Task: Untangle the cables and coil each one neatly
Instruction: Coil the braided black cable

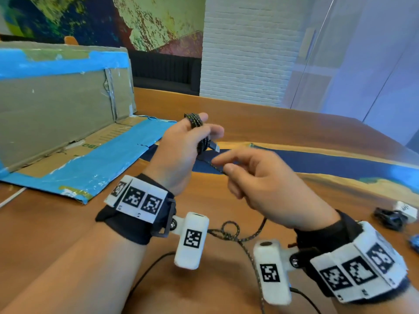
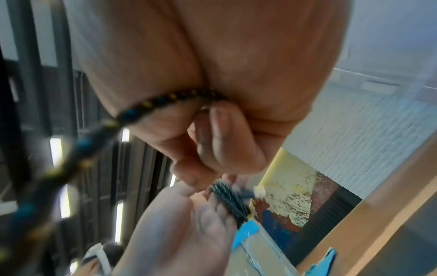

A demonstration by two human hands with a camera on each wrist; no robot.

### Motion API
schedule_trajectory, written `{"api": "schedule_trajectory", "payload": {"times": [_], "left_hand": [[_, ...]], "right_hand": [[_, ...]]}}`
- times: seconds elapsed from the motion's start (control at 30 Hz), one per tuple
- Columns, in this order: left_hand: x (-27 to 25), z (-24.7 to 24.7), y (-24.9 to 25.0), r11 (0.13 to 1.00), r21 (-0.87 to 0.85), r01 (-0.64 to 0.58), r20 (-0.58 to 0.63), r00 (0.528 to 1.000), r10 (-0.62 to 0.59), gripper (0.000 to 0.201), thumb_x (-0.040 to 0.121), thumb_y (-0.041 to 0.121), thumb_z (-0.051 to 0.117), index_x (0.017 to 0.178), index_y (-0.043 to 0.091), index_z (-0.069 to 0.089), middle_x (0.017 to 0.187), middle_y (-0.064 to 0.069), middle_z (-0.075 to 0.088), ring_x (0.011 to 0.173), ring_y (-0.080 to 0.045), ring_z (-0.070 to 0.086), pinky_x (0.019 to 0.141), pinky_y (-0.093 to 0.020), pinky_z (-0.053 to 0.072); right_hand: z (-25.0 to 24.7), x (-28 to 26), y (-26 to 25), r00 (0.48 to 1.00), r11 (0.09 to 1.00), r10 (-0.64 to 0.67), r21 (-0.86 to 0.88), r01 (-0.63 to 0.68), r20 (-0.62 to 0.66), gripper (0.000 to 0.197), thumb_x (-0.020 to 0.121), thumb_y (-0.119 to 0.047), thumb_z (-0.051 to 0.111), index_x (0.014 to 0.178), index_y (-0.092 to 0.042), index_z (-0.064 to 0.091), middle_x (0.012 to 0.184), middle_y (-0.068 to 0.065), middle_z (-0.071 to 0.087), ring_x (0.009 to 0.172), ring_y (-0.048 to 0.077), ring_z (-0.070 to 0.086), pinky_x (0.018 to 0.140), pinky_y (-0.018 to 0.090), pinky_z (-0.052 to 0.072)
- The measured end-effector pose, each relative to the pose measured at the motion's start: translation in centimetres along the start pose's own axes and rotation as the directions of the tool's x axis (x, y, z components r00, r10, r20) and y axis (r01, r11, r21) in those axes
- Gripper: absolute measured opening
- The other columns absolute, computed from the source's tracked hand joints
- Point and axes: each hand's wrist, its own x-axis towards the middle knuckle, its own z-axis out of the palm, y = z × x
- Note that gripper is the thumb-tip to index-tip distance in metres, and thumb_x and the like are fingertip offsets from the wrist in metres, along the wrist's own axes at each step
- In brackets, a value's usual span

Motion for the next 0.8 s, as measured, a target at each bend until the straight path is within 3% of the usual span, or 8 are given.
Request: {"api": "schedule_trajectory", "payload": {"times": [0.1,0.17,0.27,0.37,0.43,0.53,0.7,0.8], "left_hand": [[-0.9,0.1,-0.3,0.954,0.298,-0.033,0.252,0.967,-0.045,0.030,0.100,0.027,0.061,0.085,0.003,0.071,0.086,-0.015,0.073,0.085,-0.032,0.066,0.087,-0.052,0.051],[-1.2,0.1,-0.5,0.915,0.401,-0.046,0.432,0.890,-0.145,0.048,0.096,0.037,0.062,0.098,-0.011,0.064,0.074,-0.018,0.064,0.073,-0.034,0.060,0.075,-0.046,0.052],[-1.5,0.3,-1.0,0.858,0.510,-0.057,0.538,0.799,-0.267,0.036,0.094,0.031,0.072,0.106,-0.003,0.068,0.070,-0.014,0.055,0.066,-0.024,0.054,0.066,-0.043,0.050],[-1.9,0.8,-1.7,0.842,0.538,-0.025,0.550,0.768,-0.329,0.026,0.103,0.019,0.060,0.095,-0.004,0.070,0.054,-0.009,0.049,0.051,-0.021,0.048,0.069,-0.042,0.051],[-2.1,0.6,-1.8,0.903,0.415,0.109,0.572,0.740,-0.353,0.032,0.104,0.020,0.057,0.080,0.003,0.071,0.045,-0.003,0.043,0.042,-0.018,0.045,0.068,-0.033,0.052],[-2.0,-0.3,-1.1,0.950,0.085,0.299,0.627,0.725,-0.285,0.030,0.096,0.028,0.065,0.071,0.012,0.066,0.041,0.007,0.033,0.035,-0.011,0.039,0.064,-0.031,0.052],[-1.9,0.4,-1.1,0.829,-0.388,0.403,0.521,0.838,-0.163,0.042,0.101,0.035,0.045,0.078,0.011,0.071,0.049,0.008,0.019,0.036,-0.005,0.040,0.063,-0.024,0.054],[-1.3,0.8,-1.0,0.686,-0.632,0.360,0.389,0.913,-0.121,0.045,0.106,0.031,0.039,0.093,0.004,0.072,0.051,0.009,0.037,0.046,-0.007,0.052,0.072,-0.026,0.058]], "right_hand": [[-1.7,-0.5,0.6,0.988,0.927,-0.017,0.367,0.074,-0.155,0.020,0.104,-0.001,0.051,0.111,-0.010,0.067,0.064,0.003,0.057,0.046,0.013,0.037,0.045,0.025,0.036],[-2.7,-0.9,1.6,0.980,0.824,-0.005,0.554,0.116,-0.197,0.020,0.098,0.003,0.052,0.105,-0.006,0.069,0.074,0.010,0.062,0.052,0.016,0.046,0.052,0.031,0.050],[-3.4,-1.6,3.6,0.984,0.715,0.064,0.695,0.072,-0.168,0.022,0.089,-0.001,0.055,0.095,-0.009,0.075,0.084,0.013,0.065,0.066,0.020,0.064,0.077,0.042,0.062],[-3.9,-2.1,4.7,0.985,0.586,0.153,0.810,-0.021,-0.086,0.031,0.084,0.005,0.054,0.097,-0.011,0.078,0.085,0.011,0.066,0.067,0.023,0.071,0.069,0.038,0.063],[-4.4,-2.2,4.8,0.981,0.532,0.188,0.845,-0.061,-0.047,0.036,0.082,0.006,0.055,0.104,-0.010,0.077,0.084,0.011,0.065,0.060,0.021,0.069,0.056,0.031,0.062],[-4.5,-2.2,5.4,0.987,0.594,0.161,0.798,-0.100,0.004,0.036,0.086,0.004,0.058,0.116,-0.009,0.072,0.084,0.012,0.064,0.053,0.019,0.063,0.046,0.027,0.057],[-4.3,-2.4,6.3,0.980,0.661,0.114,0.723,-0.199,0.166,0.040,0.085,0.011,0.062,0.116,-0.012,0.074,0.084,0.014,0.062,0.045,0.017,0.055,0.042,0.028,0.053],[-4.0,-2.4,6.5,0.965,0.661,0.133,0.705,-0.258,0.228,0.043,0.085,0.013,0.059,0.120,-0.009,0.072,0.082,0.015,0.060,0.043,0.017,0.054,0.041,0.028,0.052]]}}
